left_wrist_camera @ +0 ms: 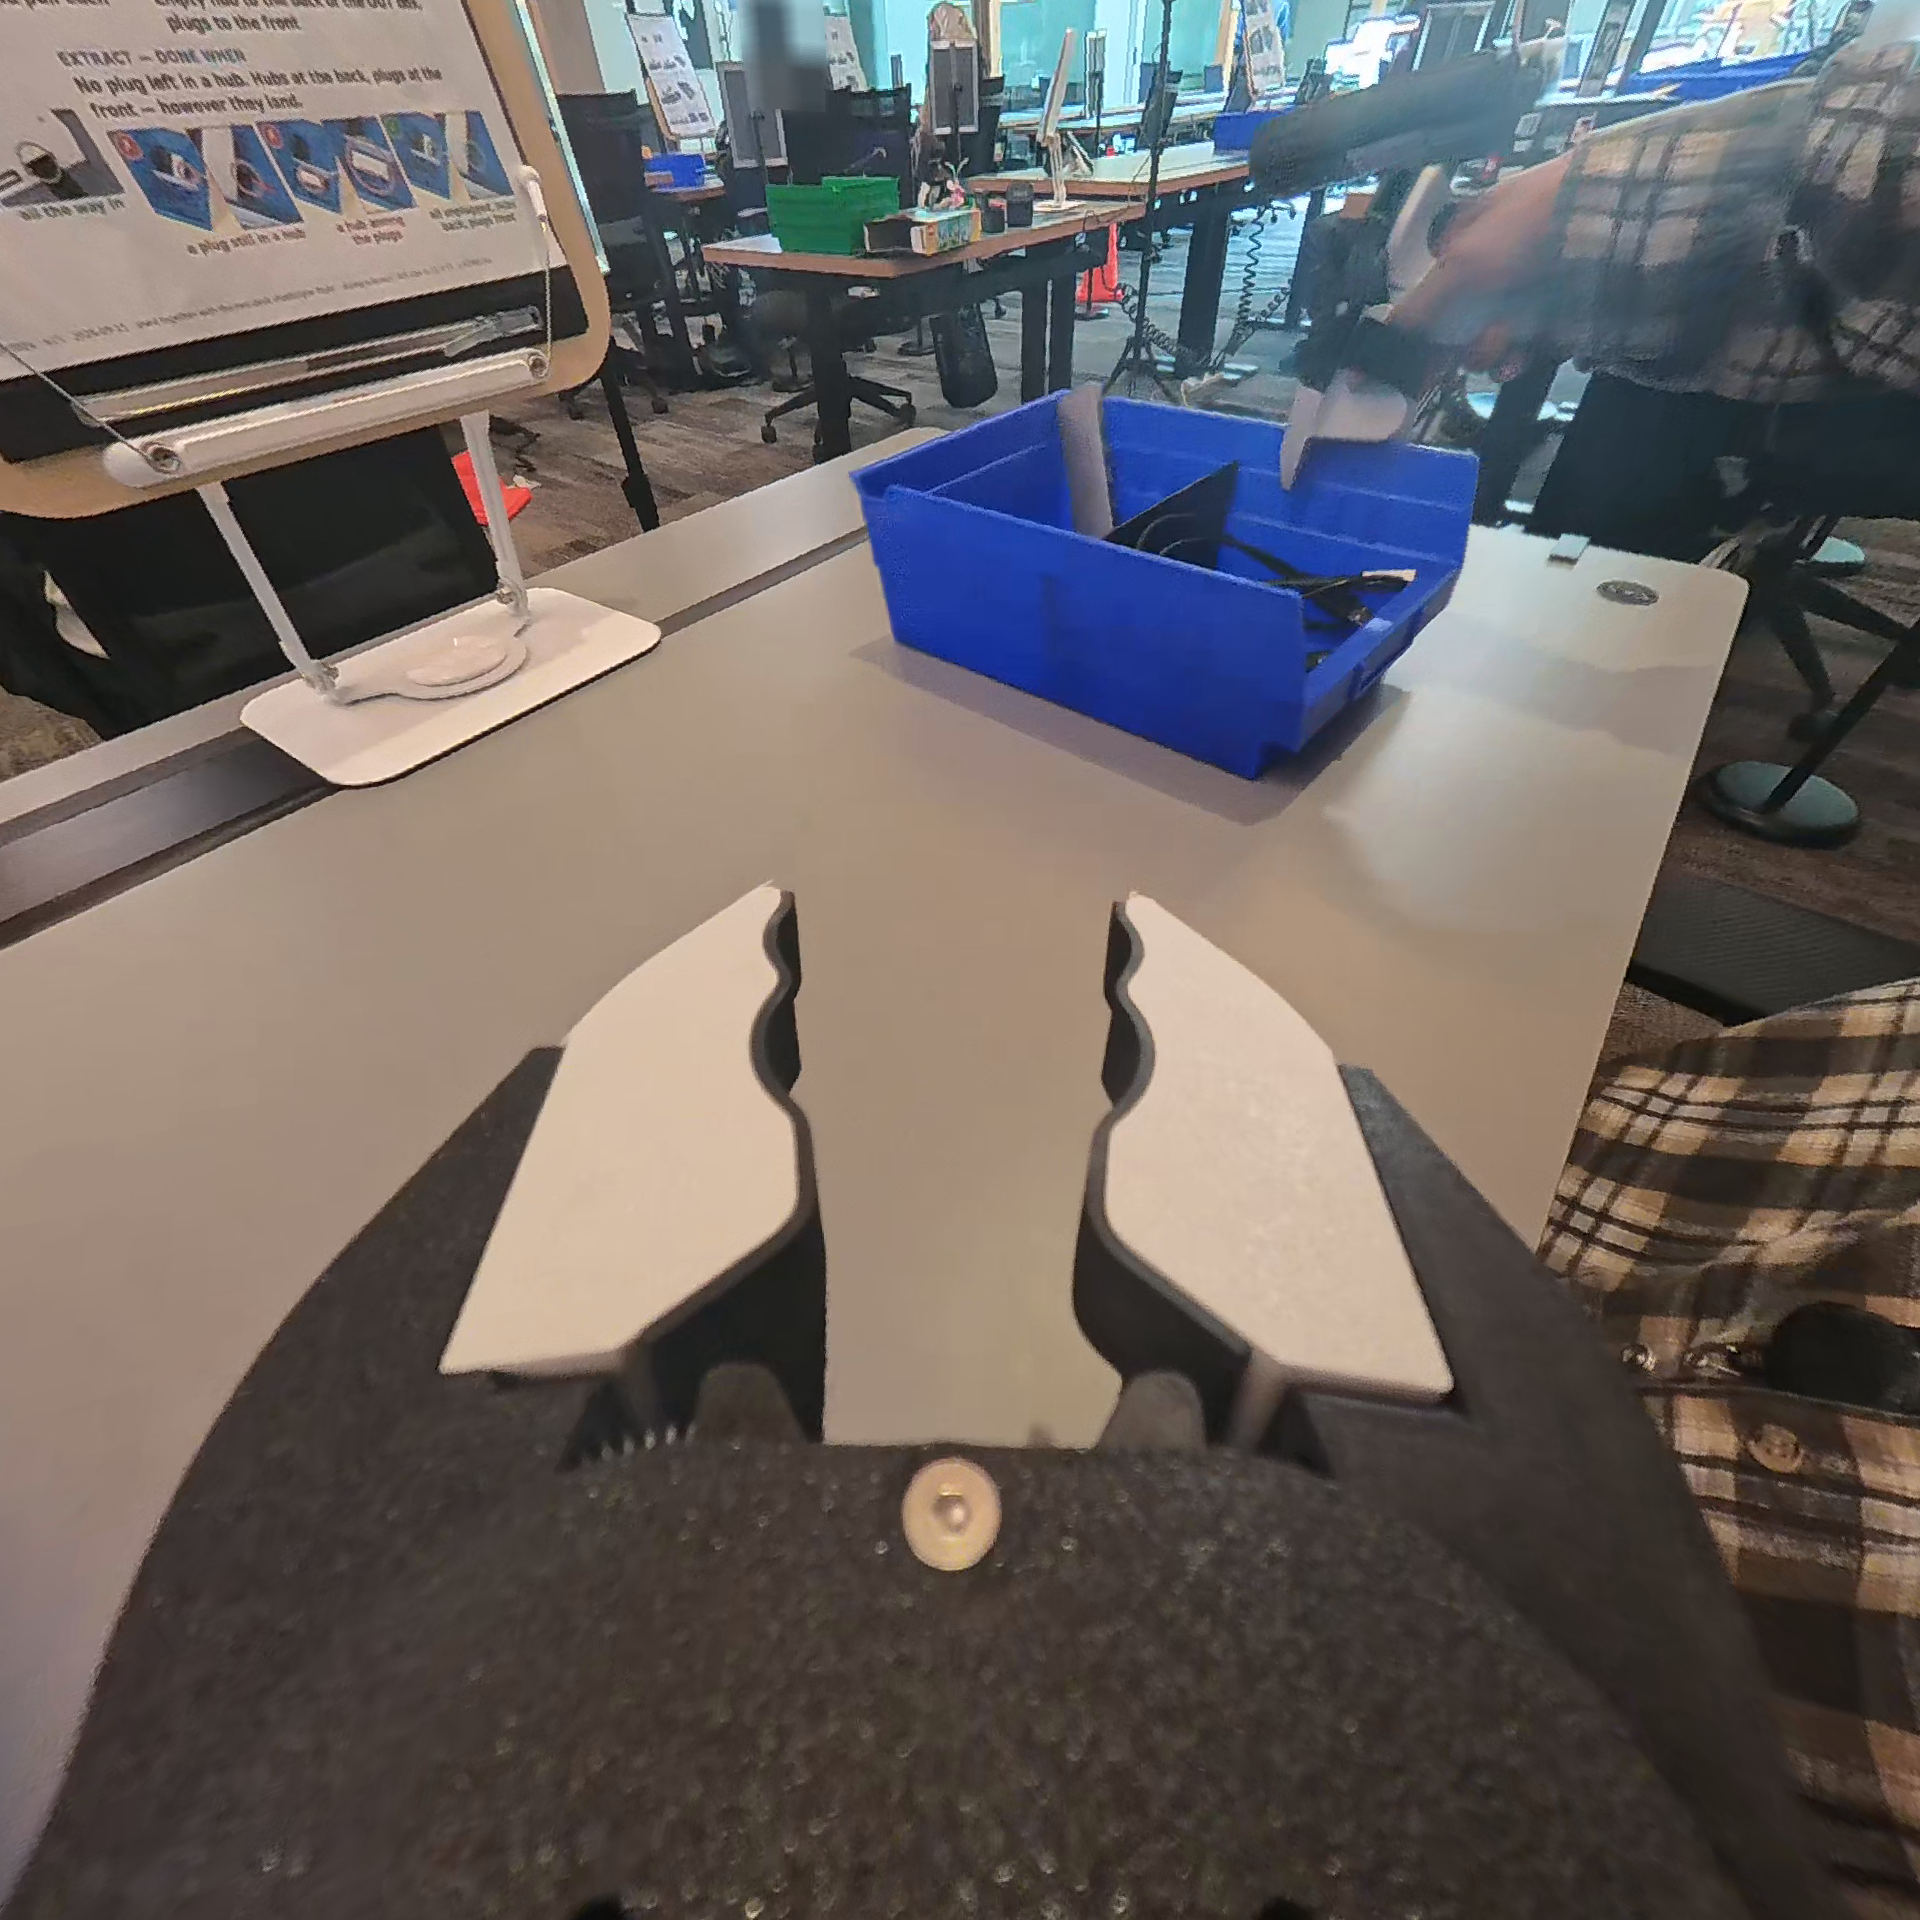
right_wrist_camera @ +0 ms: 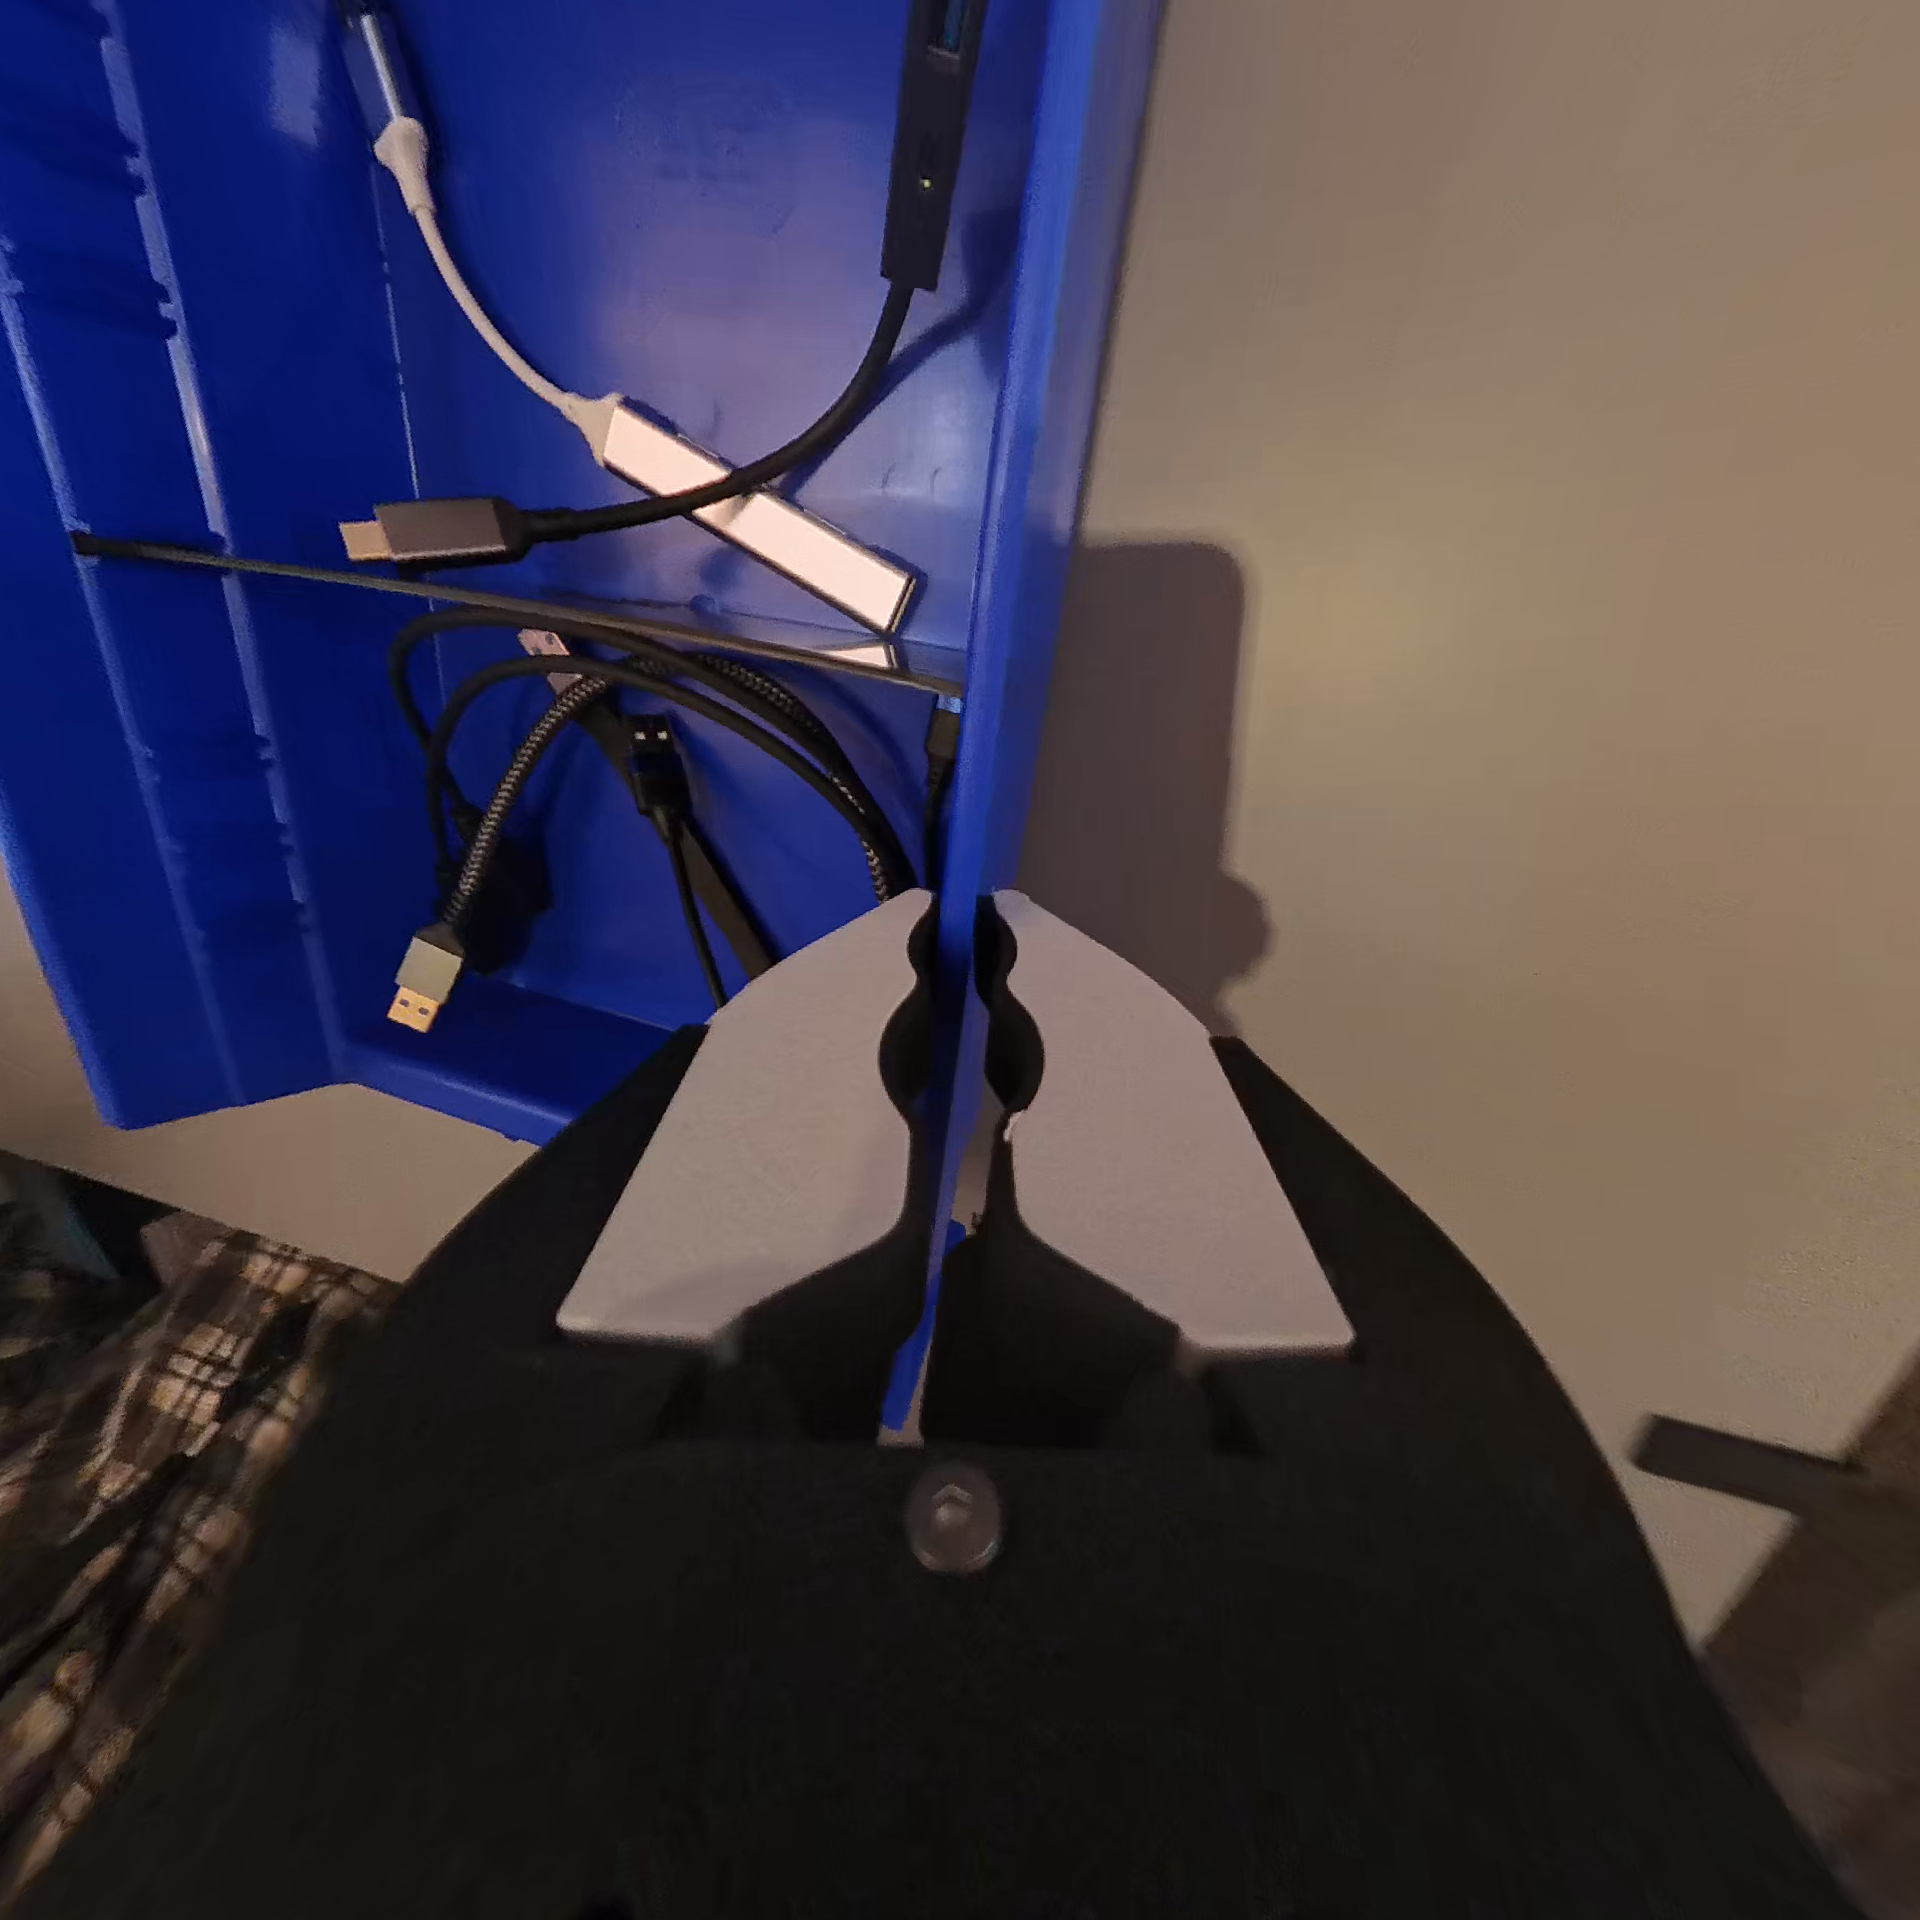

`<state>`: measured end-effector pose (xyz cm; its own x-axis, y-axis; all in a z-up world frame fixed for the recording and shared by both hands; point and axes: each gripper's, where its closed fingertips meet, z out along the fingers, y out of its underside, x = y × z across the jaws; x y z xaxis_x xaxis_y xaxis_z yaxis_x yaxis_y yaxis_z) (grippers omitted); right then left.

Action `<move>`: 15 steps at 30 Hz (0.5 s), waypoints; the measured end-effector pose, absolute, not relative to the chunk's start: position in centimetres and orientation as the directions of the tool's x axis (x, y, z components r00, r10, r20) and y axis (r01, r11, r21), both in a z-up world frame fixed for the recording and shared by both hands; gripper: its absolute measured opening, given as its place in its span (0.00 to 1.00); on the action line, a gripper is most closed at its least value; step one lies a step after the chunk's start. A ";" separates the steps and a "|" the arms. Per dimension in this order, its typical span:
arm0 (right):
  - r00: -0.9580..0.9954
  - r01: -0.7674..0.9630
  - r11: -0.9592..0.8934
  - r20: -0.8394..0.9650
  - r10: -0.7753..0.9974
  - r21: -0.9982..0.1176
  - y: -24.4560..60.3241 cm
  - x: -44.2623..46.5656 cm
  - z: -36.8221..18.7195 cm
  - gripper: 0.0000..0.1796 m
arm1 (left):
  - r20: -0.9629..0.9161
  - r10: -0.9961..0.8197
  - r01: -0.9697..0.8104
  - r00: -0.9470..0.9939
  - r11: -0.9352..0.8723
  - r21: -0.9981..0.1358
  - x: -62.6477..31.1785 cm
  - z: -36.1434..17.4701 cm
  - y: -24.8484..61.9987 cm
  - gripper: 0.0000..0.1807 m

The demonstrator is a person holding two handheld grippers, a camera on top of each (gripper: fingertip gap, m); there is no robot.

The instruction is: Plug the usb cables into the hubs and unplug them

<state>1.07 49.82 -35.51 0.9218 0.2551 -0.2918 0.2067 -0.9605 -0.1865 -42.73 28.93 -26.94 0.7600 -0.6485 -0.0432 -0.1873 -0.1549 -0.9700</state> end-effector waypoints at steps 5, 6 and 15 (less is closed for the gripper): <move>0.884 0.243 -0.951 -0.361 0.298 -0.189 48.9 -6.7 -35.2 0.03 | -0.038 -0.636 -0.163 0.771 -0.140 -0.977 -43.6 -26.4 28.6 0.30; 0.878 0.257 -0.948 -0.364 0.311 -0.190 48.7 -8.2 -35.1 0.04 | -0.032 -0.635 -0.156 0.772 -0.139 -0.978 -43.7 -26.4 28.6 0.30; 0.829 0.389 -0.901 -0.354 0.433 -0.192 46.9 -19.9 -35.5 0.03 | 0.001 -0.638 -0.115 0.770 -0.141 -0.983 -44.2 -26.3 28.4 0.30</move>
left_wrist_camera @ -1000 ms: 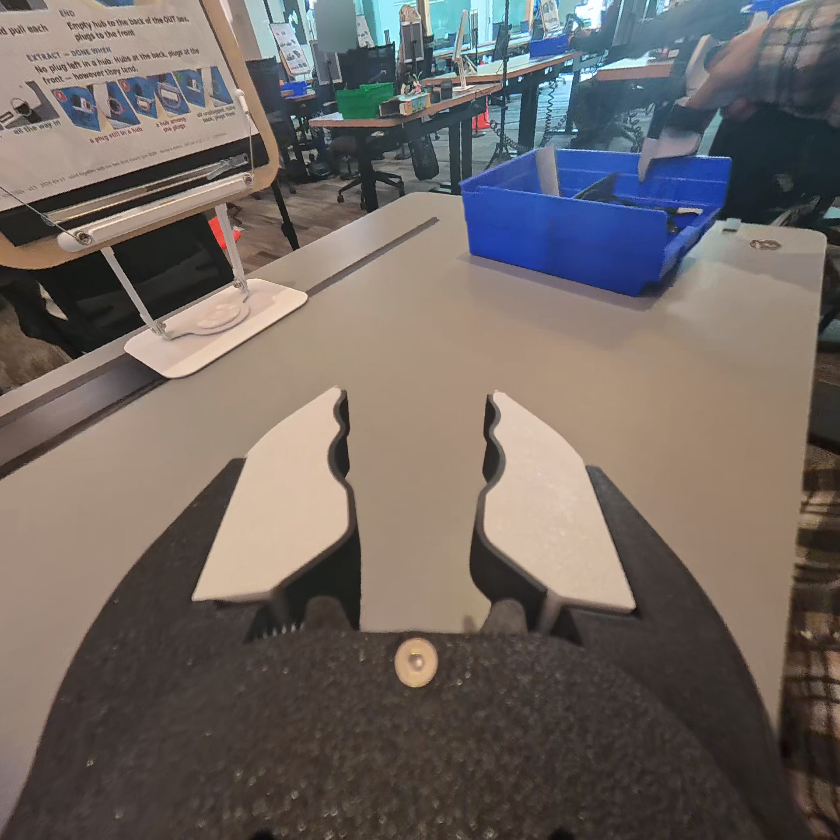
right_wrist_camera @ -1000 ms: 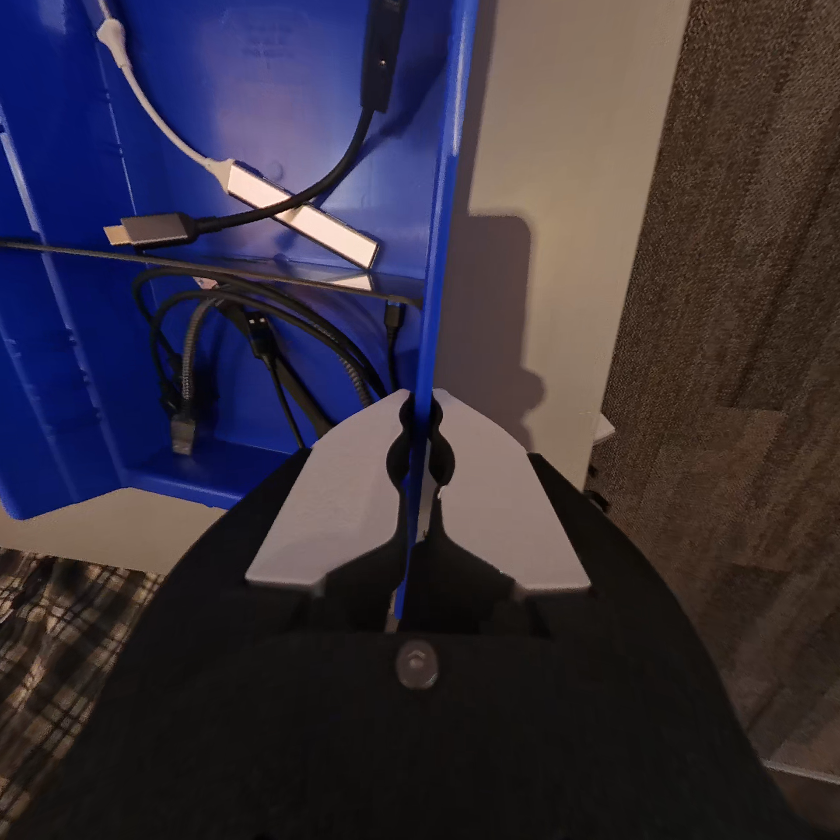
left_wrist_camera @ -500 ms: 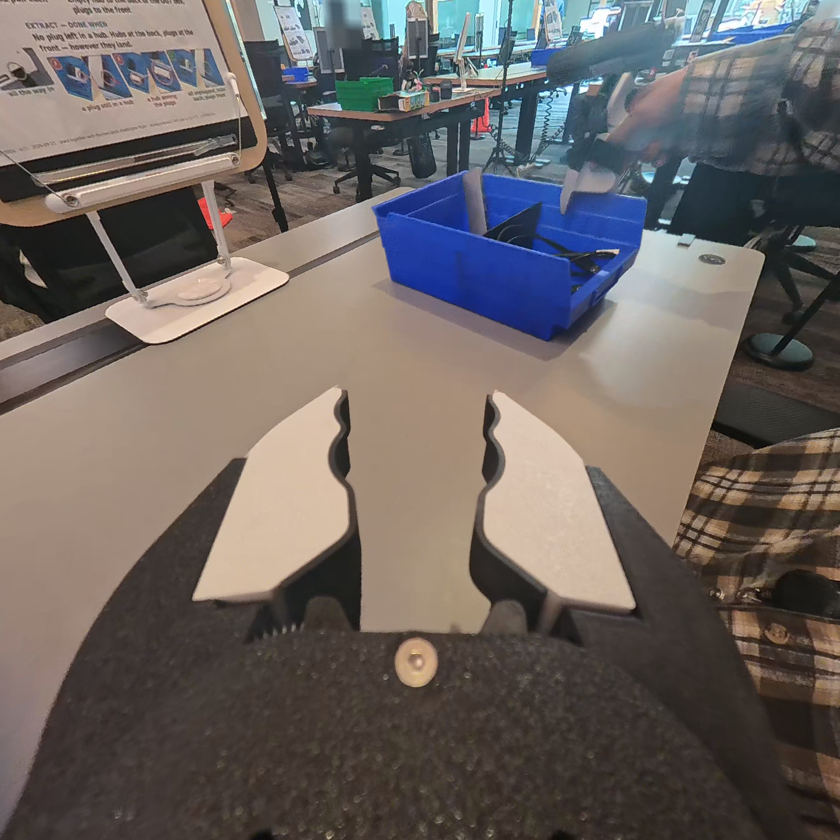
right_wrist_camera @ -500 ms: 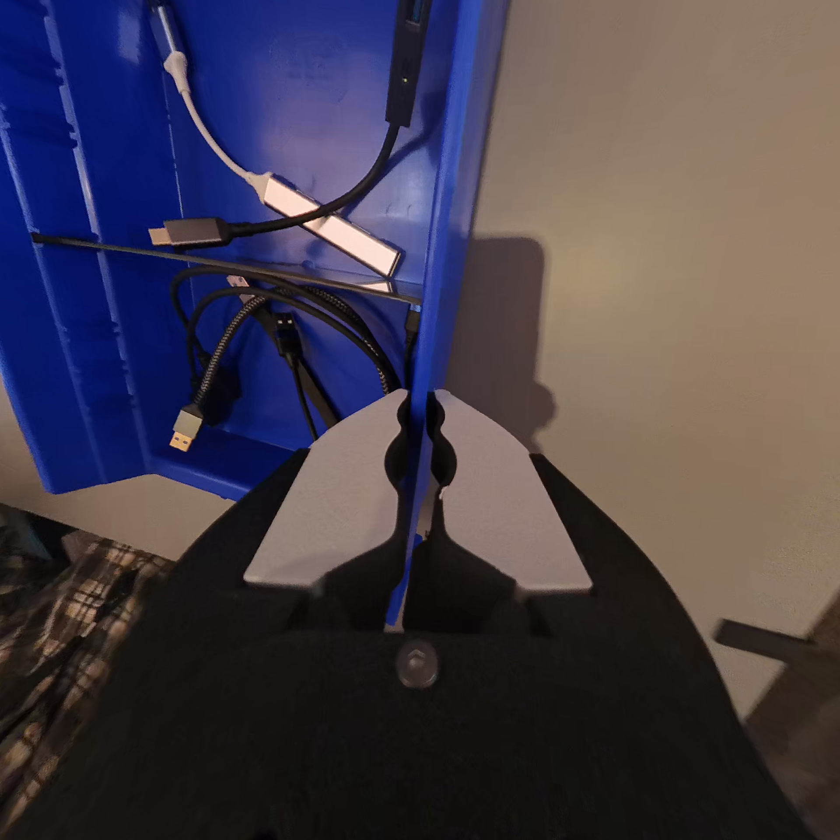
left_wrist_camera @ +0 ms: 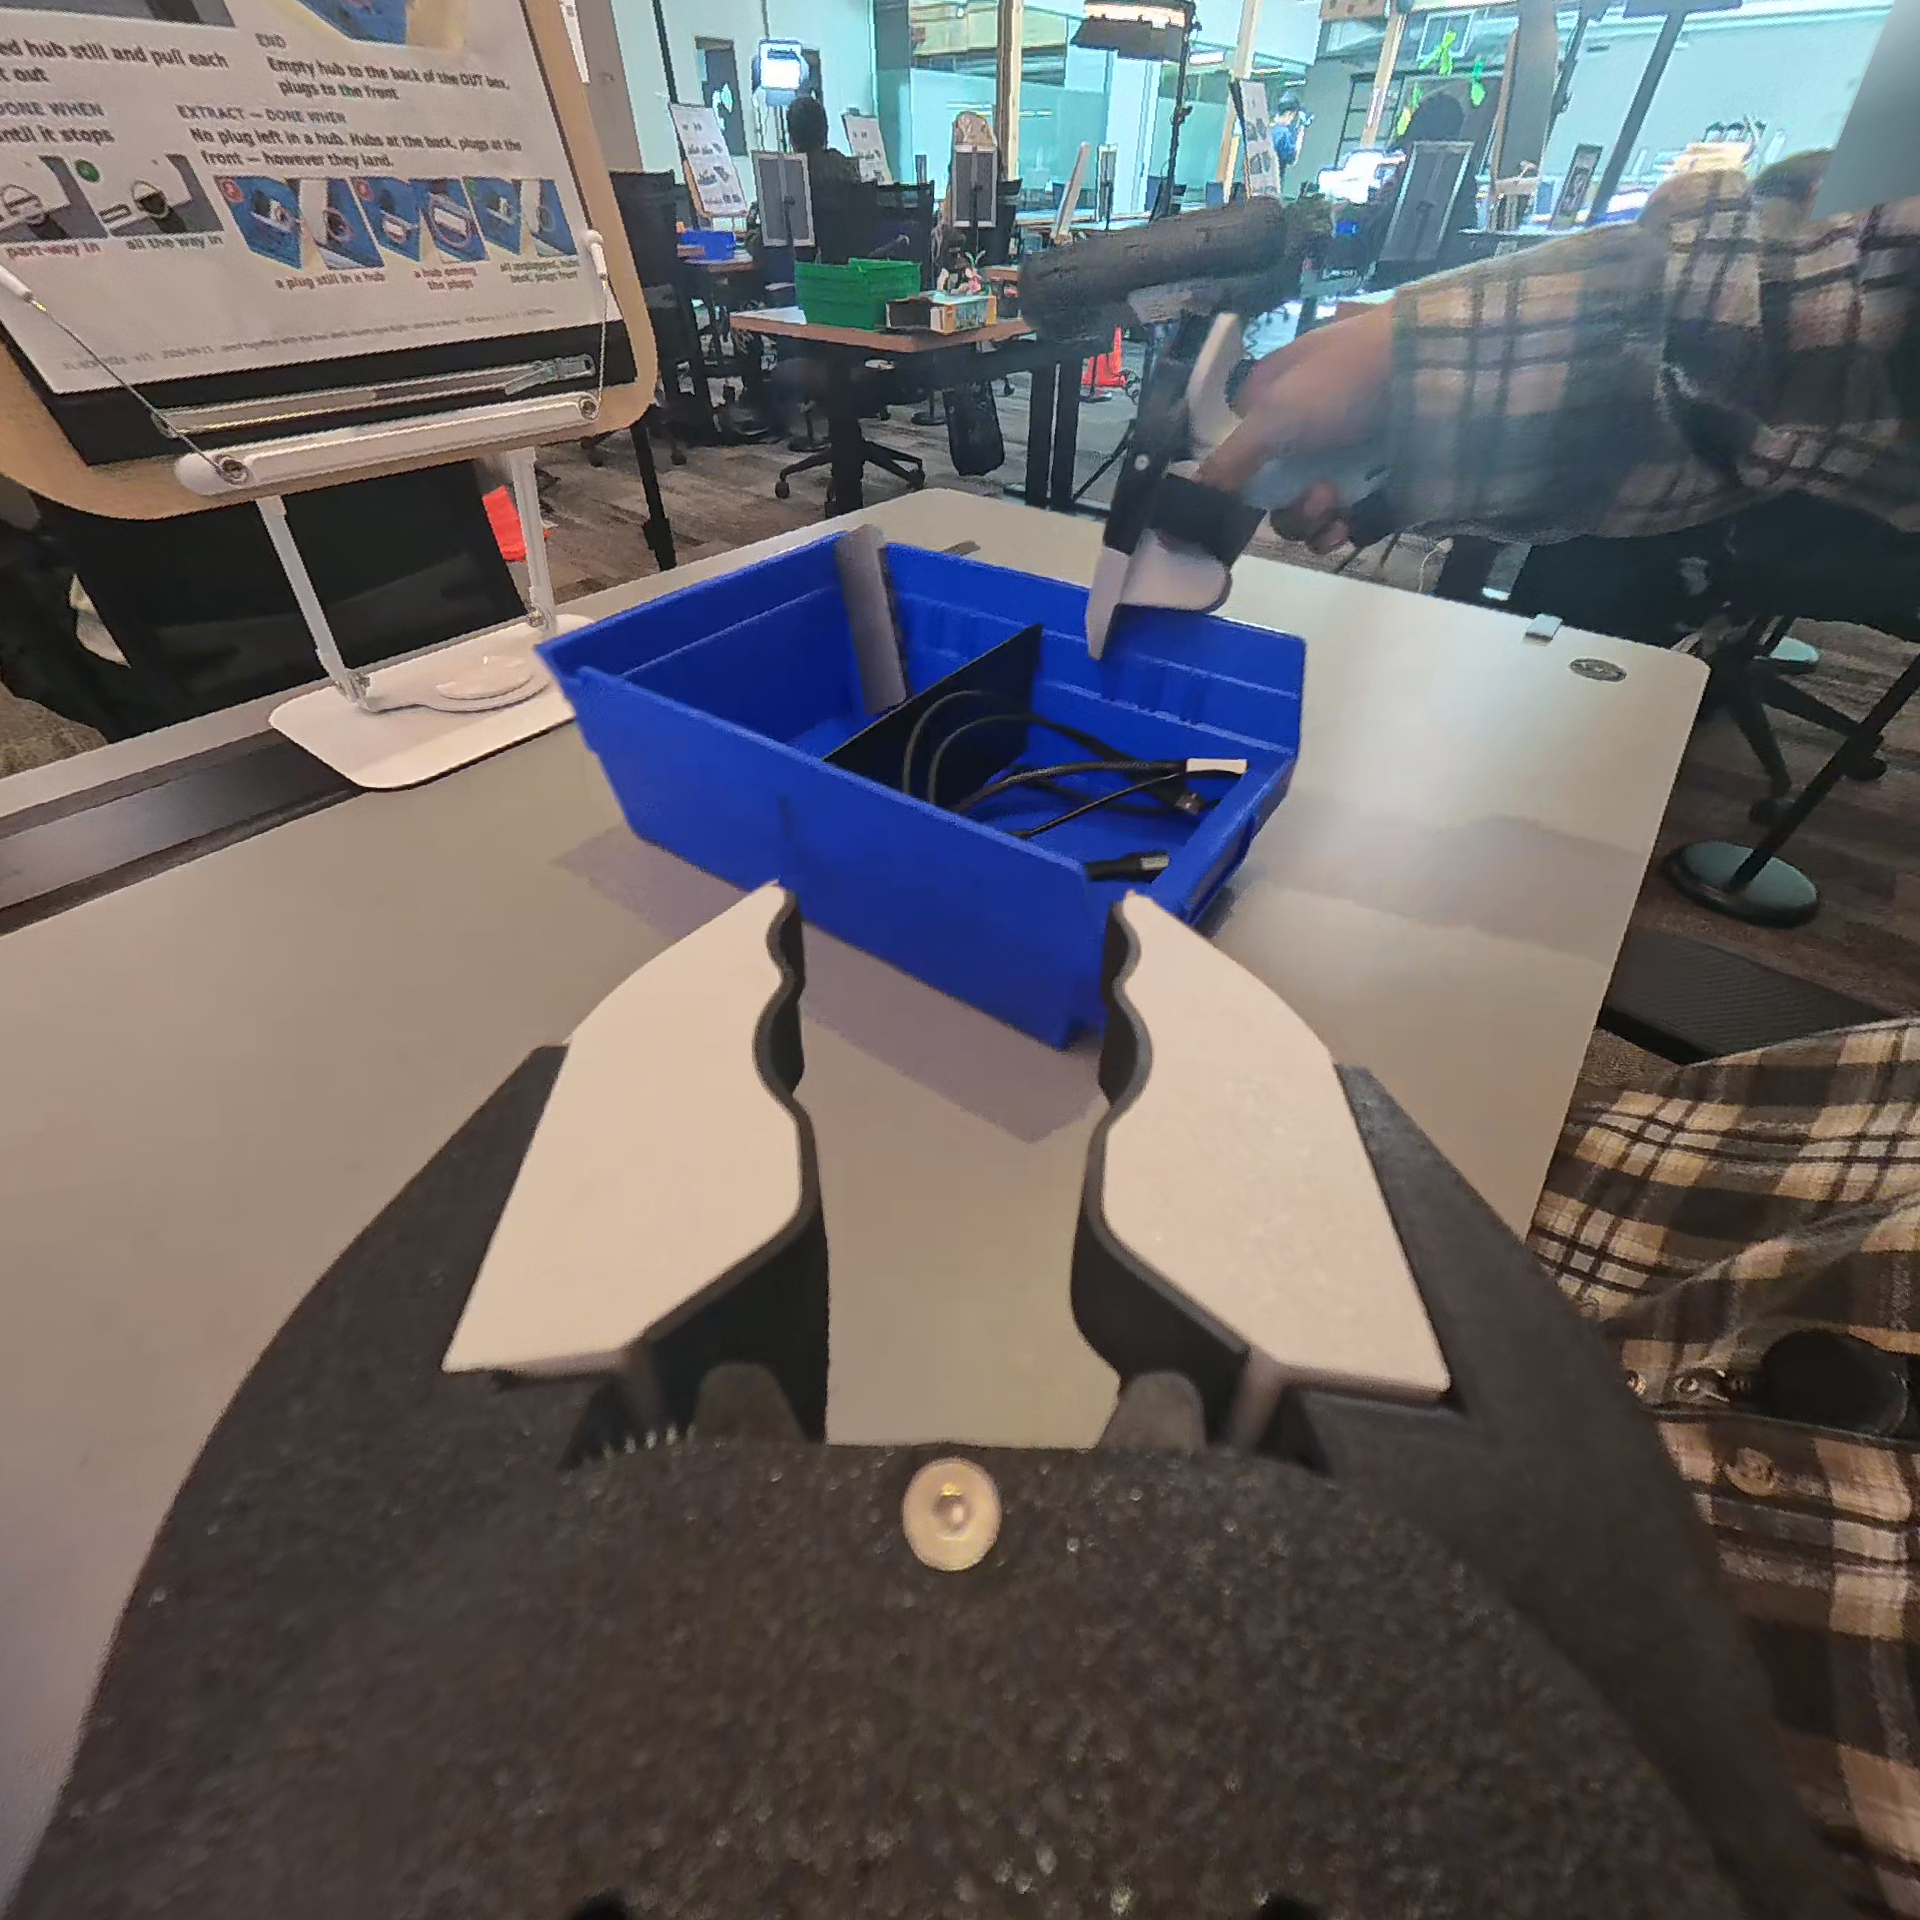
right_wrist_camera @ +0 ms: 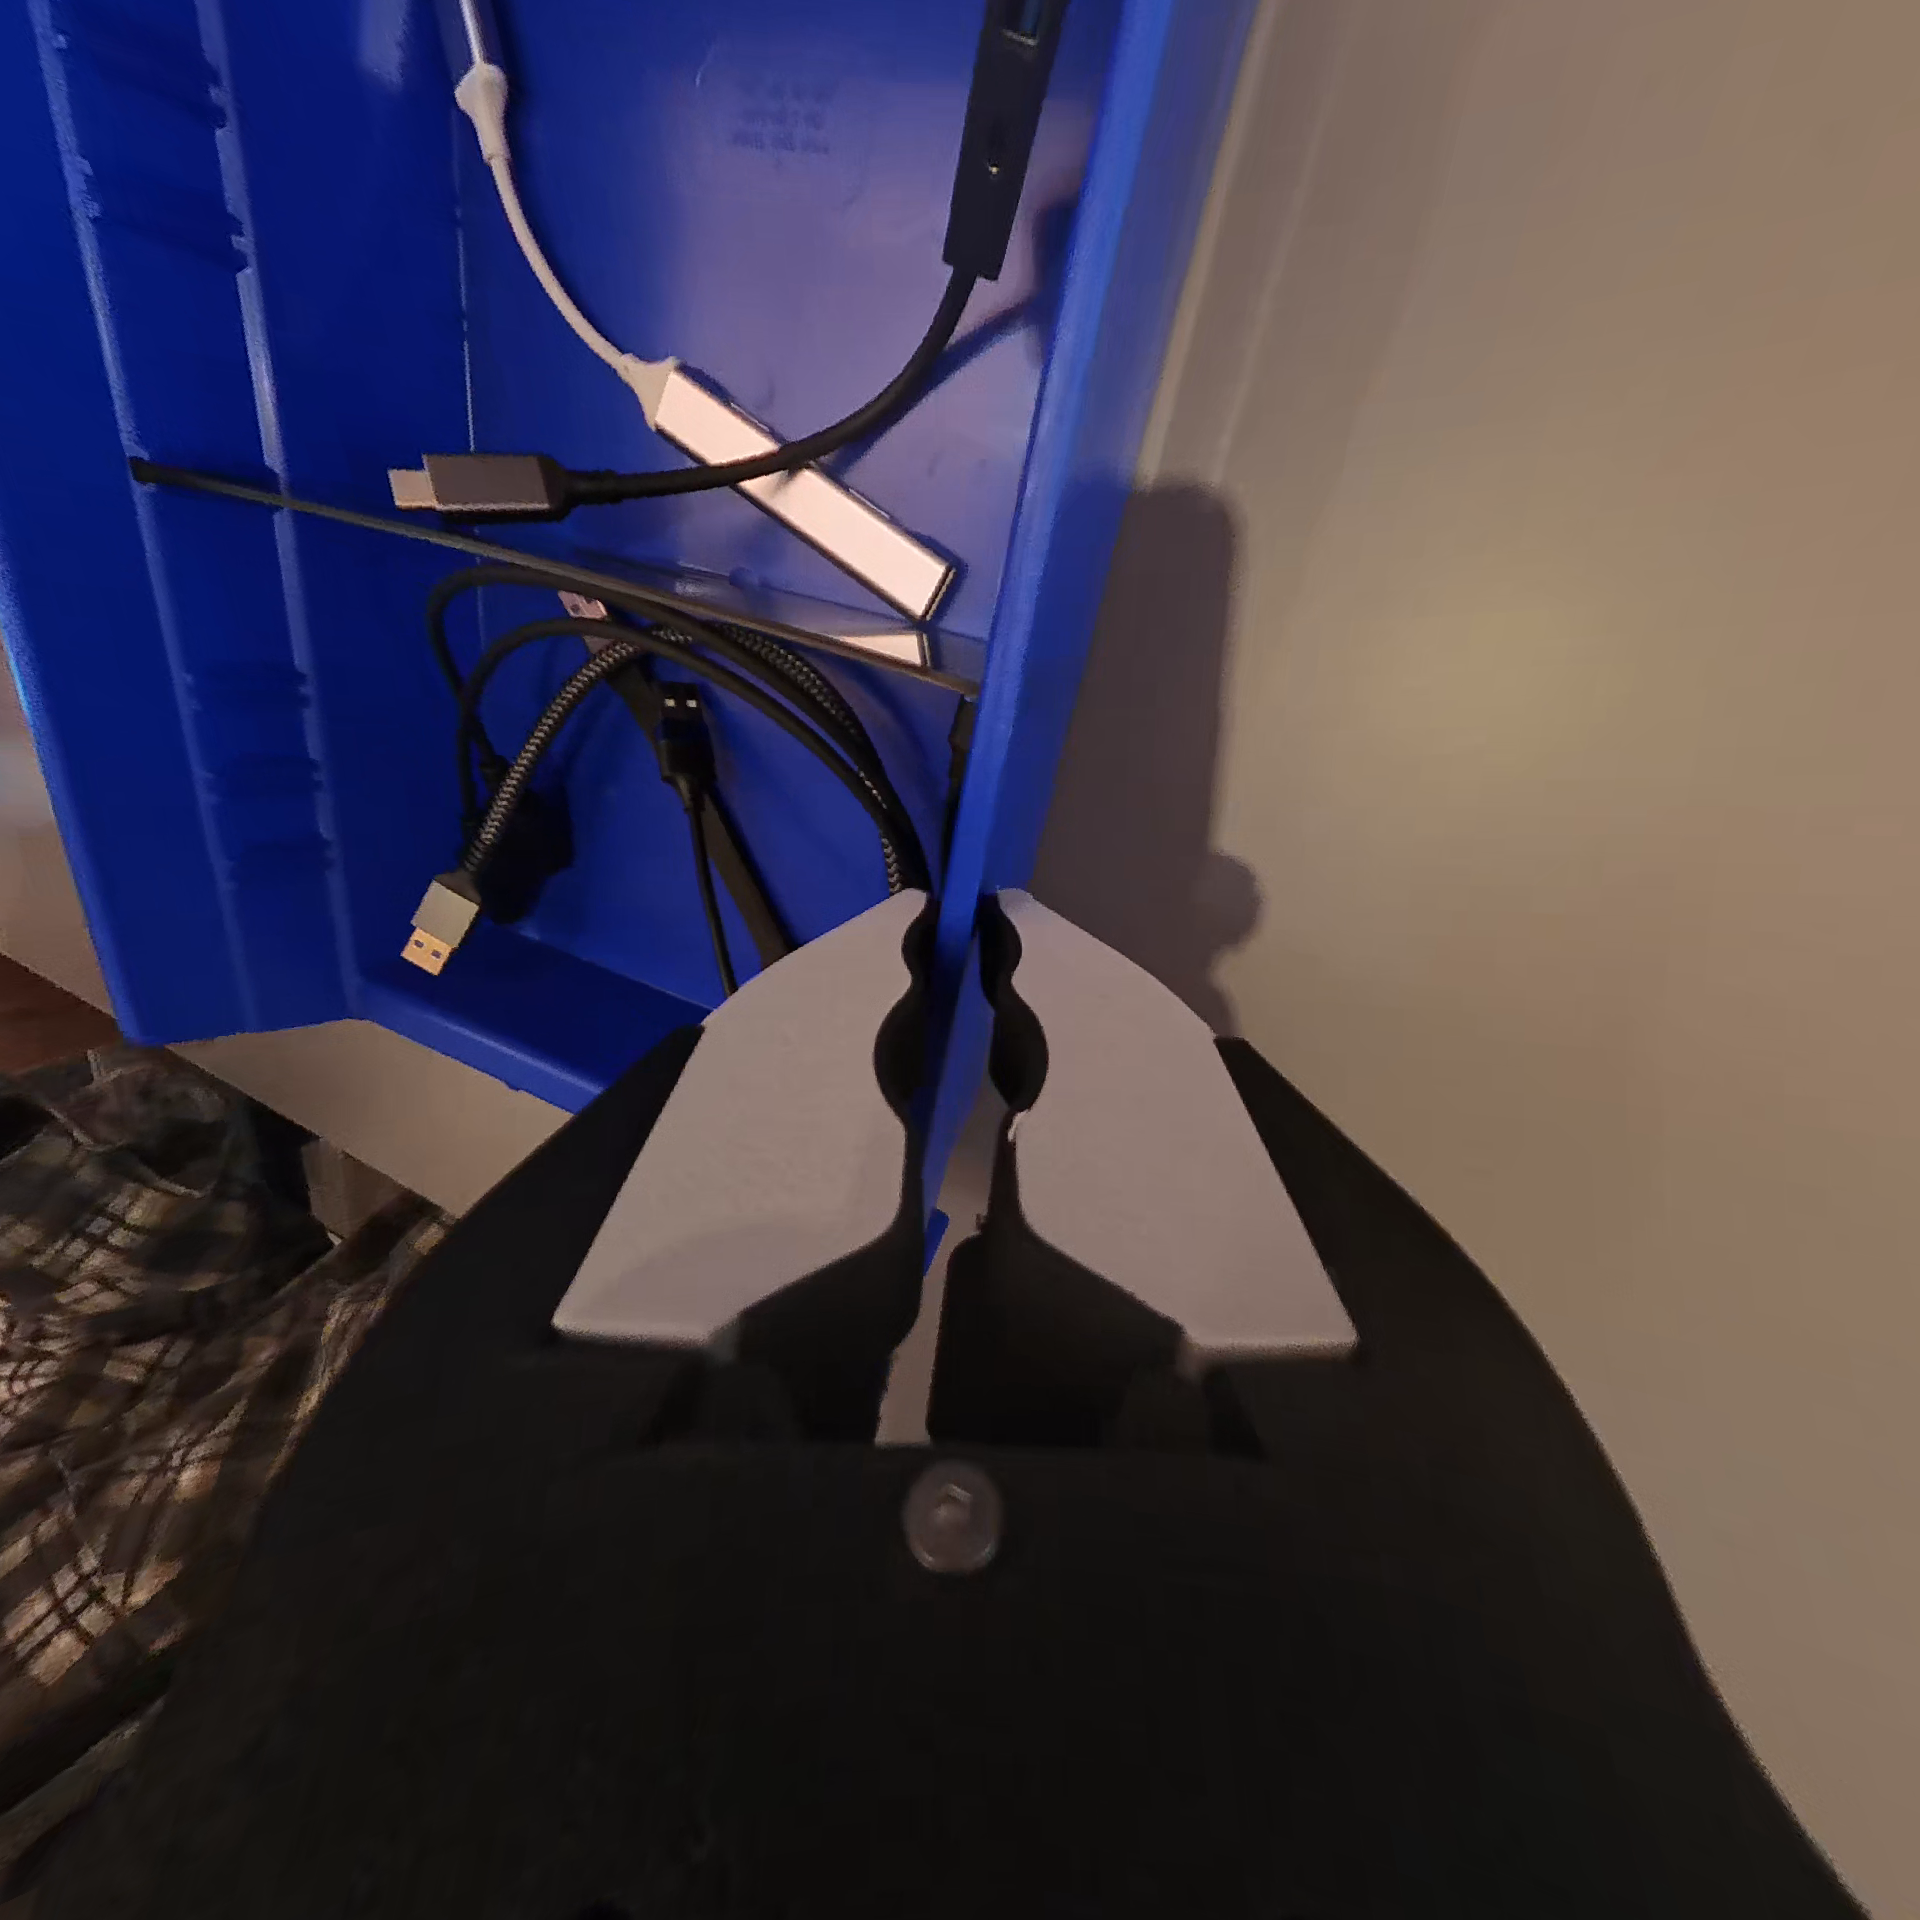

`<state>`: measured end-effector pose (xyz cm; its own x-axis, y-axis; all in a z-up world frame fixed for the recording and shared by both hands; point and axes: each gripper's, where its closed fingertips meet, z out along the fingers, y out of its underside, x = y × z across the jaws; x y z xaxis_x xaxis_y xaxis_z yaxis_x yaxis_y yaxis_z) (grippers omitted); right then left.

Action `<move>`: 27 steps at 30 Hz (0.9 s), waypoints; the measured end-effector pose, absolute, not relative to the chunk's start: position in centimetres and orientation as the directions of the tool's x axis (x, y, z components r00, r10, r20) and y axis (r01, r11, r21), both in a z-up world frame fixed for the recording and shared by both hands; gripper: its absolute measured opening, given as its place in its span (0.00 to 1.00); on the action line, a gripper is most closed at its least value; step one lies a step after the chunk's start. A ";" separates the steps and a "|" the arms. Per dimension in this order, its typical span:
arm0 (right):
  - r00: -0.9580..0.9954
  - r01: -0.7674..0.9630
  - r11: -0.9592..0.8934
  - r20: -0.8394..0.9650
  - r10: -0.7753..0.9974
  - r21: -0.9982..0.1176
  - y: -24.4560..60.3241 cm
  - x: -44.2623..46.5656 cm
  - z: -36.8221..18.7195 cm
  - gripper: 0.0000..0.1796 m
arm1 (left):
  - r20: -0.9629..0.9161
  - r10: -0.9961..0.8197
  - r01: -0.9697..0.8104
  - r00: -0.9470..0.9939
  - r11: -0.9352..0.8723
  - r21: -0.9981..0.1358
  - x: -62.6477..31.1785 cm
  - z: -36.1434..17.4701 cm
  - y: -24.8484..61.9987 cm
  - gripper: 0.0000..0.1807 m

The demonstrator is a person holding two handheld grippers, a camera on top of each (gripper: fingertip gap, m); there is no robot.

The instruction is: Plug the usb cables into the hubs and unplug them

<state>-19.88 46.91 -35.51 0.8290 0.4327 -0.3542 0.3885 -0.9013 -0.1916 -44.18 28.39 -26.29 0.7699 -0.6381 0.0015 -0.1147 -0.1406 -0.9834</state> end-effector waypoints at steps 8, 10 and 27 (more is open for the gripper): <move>0.796 0.316 -0.928 -0.477 0.372 -0.197 44.9 -28.4 -35.3 0.05 | 0.009 -0.607 -0.091 0.795 -0.133 -0.987 -45.7 -25.5 28.2 0.30; 0.786 0.290 -0.936 -0.510 0.351 -0.197 44.0 -30.3 -35.3 0.06 | 0.020 -0.604 -0.079 0.797 -0.137 -0.987 -45.9 -25.5 28.2 0.30; 0.564 0.383 -0.698 -0.445 0.695 -0.605 43.2 -32.8 -30.8 0.31 | -0.141 -0.342 -0.217 0.929 -0.196 -0.956 -56.9 -20.4 27.2 0.36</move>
